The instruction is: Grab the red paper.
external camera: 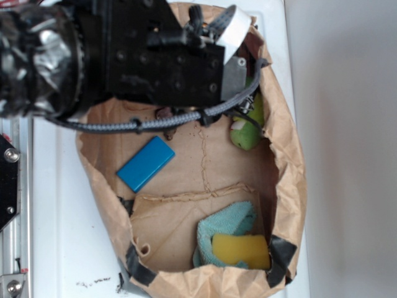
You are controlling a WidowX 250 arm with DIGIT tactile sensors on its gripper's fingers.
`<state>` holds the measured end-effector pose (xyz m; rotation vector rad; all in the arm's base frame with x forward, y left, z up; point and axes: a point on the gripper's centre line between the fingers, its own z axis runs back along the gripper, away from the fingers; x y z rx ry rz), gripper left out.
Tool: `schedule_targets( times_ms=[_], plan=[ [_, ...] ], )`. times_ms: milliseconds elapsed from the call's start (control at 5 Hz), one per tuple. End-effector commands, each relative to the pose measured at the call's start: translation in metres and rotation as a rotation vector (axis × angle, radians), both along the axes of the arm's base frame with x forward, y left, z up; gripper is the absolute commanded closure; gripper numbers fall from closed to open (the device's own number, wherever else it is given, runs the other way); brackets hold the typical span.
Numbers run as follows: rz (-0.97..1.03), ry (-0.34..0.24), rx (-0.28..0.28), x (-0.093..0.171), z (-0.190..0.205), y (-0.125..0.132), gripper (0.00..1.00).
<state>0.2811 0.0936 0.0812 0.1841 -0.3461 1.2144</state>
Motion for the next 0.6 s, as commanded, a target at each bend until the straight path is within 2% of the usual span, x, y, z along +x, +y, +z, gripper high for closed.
schedule_targets(
  times_ms=[0, 400],
  plan=[
    [-0.001, -0.067, -0.002, 0.0019, 0.0132, 0.0067, 0.0],
    [-0.017, -0.06, -0.016, 0.0004, 0.0142, 0.0067, 0.0]
  ],
)
